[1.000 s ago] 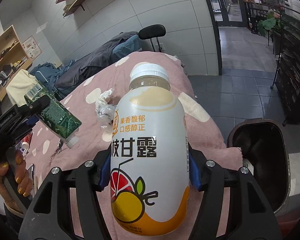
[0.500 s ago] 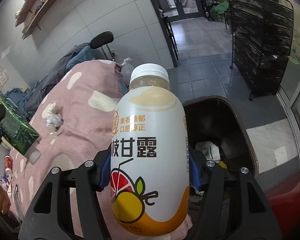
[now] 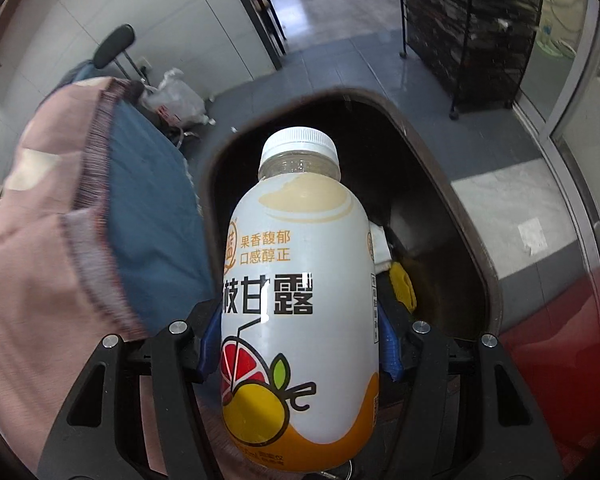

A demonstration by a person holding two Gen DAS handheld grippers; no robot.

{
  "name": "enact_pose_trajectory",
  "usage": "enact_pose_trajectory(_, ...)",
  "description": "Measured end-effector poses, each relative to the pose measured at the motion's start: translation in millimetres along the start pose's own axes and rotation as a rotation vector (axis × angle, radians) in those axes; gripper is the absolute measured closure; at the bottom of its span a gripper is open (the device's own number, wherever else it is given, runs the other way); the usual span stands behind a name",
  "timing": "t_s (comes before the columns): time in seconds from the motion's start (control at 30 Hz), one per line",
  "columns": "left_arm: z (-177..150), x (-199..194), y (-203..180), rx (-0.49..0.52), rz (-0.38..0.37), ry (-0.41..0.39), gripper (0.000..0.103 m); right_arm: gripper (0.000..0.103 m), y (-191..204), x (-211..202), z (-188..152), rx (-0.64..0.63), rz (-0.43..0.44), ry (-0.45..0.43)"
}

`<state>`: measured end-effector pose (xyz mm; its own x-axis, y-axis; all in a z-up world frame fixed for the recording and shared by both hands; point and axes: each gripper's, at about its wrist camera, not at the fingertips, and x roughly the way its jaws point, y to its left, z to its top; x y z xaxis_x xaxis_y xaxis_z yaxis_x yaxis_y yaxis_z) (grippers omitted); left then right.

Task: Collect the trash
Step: 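Drop the bottle into the bin with the right tool while the left tool lowers the carton over it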

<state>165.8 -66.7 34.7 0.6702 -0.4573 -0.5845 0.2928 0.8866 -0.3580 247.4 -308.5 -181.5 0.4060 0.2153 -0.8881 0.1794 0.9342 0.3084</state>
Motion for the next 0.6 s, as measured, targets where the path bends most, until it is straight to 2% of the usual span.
enact_pose_trajectory(0.2,-6,16,-9,0.016,-0.021,0.046,0.053,0.042,-9,35,2,0.019,-0.027,0.072)
enact_pose_trajectory(0.33,-8,25,-15,0.022,-0.037,0.074,0.053,0.041,-13,44,-2,0.042,-0.029,0.093)
enact_pose_trajectory(0.4,-9,28,-19,0.029,-0.045,0.085,0.053,0.035,-16,44,-3,0.059,-0.023,0.094)
enact_pose_trajectory(0.6,-17,44,-32,0.052,-0.071,0.139,0.053,0.034,-20,27,-14,0.079,-0.007,0.047)
